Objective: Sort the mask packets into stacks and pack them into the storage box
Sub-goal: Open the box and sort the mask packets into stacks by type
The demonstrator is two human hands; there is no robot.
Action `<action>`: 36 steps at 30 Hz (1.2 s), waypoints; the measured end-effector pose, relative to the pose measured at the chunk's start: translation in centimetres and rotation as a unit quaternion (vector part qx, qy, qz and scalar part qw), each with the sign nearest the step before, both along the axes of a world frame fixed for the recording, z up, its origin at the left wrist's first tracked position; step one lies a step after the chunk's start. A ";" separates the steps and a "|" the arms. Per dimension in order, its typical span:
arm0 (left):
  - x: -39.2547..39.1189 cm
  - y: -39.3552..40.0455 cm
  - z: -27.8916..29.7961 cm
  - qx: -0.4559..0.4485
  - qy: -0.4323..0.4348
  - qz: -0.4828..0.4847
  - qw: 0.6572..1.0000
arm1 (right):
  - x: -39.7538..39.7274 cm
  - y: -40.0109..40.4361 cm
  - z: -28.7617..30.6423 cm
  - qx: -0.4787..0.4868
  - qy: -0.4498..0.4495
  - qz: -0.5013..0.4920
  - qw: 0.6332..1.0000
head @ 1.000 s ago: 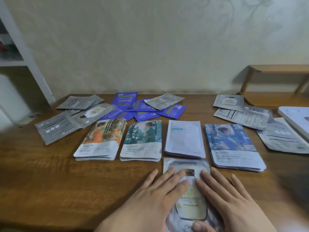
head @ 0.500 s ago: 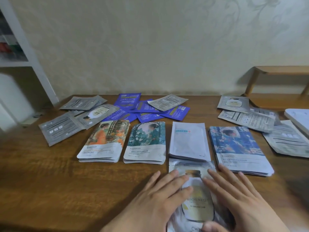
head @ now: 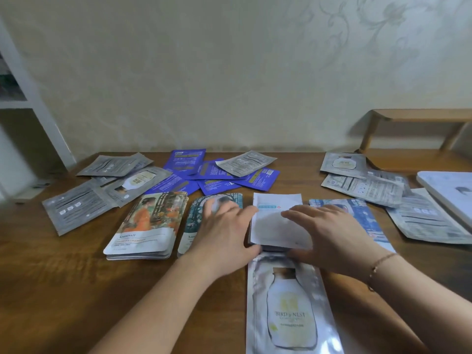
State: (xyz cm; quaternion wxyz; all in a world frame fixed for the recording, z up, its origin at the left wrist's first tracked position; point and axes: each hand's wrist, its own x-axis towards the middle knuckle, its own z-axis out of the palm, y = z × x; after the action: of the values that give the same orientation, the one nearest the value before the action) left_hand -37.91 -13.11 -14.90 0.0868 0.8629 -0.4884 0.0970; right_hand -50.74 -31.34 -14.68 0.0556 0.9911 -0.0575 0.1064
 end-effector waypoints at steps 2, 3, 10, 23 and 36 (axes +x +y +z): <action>0.2 -0.4 0.0 0.011 -0.009 -0.017 1.000 | 0.2 -0.5 -0.4 -0.024 -0.012 0.008 1.000; 0.2 -0.5 0.0 0.016 -0.013 -0.022 1.000 | 0.3 -0.6 -0.5 -0.029 -0.014 0.009 0.999; 0.8 -1.3 -0.2 0.026 -0.039 -0.015 0.999 | 1.3 -1.3 0.4 -0.024 0.038 0.002 0.999; 3.5 3.7 -0.4 0.050 -0.024 -0.066 0.996 | 1.5 -2.8 0.1 -0.003 -0.089 0.020 0.996; 6.3 3.8 -0.2 0.099 -0.053 -0.082 0.990 | 2.0 -0.4 1.6 0.024 -0.089 0.006 0.996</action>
State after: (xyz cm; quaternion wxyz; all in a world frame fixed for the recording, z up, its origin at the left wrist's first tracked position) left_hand -31.63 -9.27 -15.05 -0.0177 0.8178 -0.5687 0.0866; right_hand -48.74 -31.69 -13.04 0.0254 0.9792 -0.0590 0.1927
